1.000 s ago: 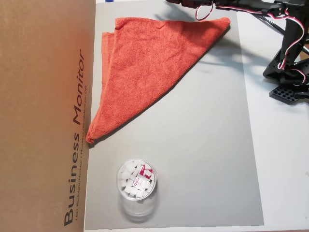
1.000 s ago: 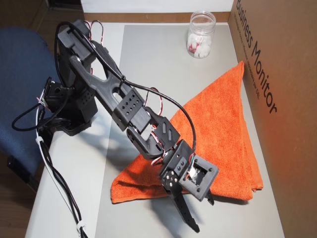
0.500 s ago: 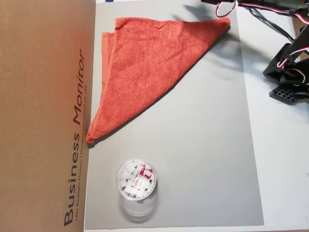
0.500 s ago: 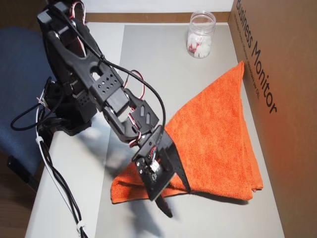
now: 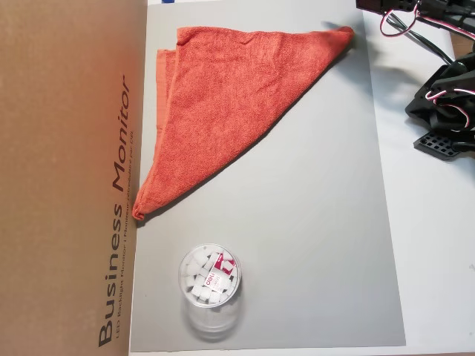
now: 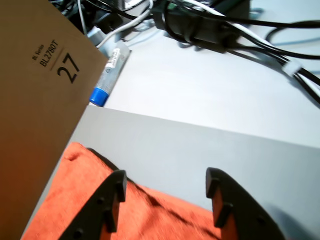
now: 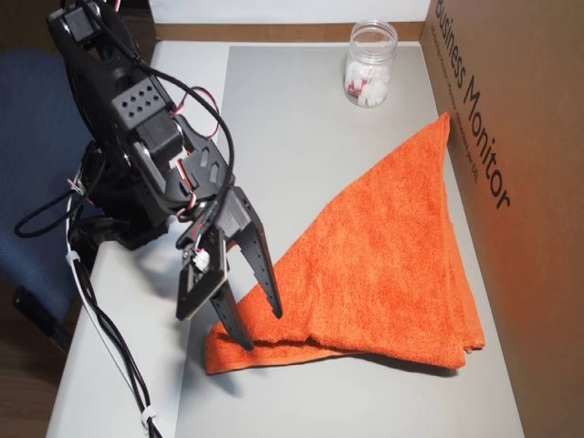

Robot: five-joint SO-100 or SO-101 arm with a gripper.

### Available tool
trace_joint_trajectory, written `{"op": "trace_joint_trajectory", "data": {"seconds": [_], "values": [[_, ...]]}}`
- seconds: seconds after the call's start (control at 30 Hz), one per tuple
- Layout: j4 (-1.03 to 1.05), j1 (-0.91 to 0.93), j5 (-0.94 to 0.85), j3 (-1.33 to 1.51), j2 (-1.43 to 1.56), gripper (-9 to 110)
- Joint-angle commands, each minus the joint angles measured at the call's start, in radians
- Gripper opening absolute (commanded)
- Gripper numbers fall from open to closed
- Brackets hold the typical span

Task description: Fold the blanket.

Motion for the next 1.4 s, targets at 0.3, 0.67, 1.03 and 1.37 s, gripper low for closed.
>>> {"op": "trace_joint_trajectory", "data": {"seconds": [0.3,0.67,1.03,1.37], "values": [[0.345,0.072,0.021,0.0,0.166,15],[0.391,0.055,0.344,0.026,0.167,20],[0.379,0.066,0.359,0.216,0.167,22],[0.106,0.052,0.35,0.371,0.15,21]]}}
